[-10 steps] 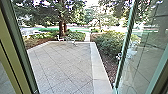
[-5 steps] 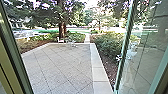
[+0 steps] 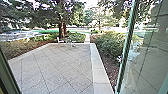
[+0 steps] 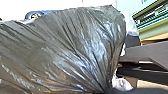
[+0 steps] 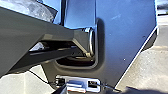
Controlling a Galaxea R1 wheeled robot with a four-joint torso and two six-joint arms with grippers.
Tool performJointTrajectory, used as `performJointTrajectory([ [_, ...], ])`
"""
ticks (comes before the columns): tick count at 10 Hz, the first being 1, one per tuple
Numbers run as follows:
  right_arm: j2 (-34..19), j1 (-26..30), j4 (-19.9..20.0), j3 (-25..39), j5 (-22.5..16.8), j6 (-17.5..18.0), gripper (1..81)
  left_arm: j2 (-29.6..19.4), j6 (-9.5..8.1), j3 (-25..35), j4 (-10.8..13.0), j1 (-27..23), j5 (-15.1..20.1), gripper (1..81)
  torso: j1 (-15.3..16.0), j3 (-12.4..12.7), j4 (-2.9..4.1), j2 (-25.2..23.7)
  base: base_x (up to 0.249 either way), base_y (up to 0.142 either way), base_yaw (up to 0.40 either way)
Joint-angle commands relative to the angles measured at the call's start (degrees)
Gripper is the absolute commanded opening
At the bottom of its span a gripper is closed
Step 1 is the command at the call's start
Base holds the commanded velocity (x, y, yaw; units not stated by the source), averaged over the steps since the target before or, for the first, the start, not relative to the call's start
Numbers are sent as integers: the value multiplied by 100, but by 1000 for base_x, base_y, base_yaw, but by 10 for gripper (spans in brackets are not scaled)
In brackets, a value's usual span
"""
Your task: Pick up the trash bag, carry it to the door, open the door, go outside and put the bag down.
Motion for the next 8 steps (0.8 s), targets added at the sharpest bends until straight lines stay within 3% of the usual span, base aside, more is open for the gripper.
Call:
performJointTrajectory([
  [1,125,215,-24,114,-319,-29,811,-9,15,45,18,-224,265,10,1,0,0,0,117,0,0],
  [8,125,215,-24,105,-319,-29,811,-9,7,45,27,-224,264,10,10,-2,0,5,119,0,0],
])
